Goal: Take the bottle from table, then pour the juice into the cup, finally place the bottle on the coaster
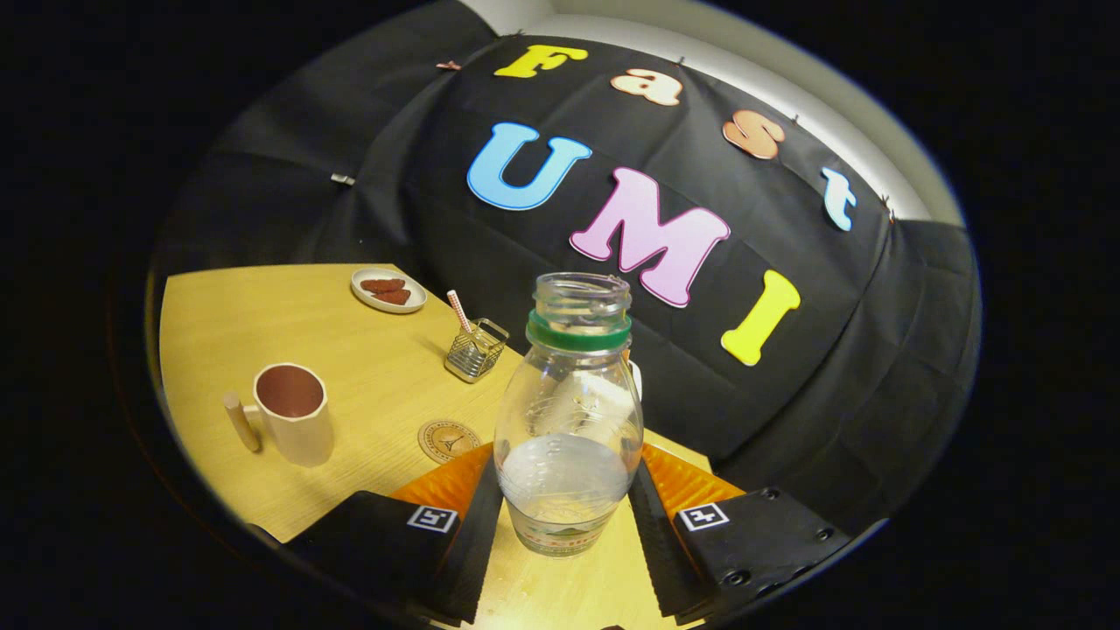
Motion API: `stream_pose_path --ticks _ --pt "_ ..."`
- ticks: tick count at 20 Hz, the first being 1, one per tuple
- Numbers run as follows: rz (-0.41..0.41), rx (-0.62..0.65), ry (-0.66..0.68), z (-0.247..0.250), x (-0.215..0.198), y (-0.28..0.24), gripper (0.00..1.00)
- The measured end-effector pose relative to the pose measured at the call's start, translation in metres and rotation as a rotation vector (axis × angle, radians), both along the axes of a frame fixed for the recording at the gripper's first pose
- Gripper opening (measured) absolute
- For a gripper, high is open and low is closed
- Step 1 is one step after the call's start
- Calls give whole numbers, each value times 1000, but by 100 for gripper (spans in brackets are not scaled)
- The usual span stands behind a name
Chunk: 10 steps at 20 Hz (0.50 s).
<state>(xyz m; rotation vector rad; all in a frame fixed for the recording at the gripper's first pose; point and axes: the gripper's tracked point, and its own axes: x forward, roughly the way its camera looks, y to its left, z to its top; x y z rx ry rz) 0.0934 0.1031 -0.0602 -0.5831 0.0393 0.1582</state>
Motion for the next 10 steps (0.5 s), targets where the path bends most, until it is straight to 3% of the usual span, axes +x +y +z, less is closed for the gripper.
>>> stream_pose_path --ticks 10 --pt "-22 -251 -47 -7 -1 46 76"
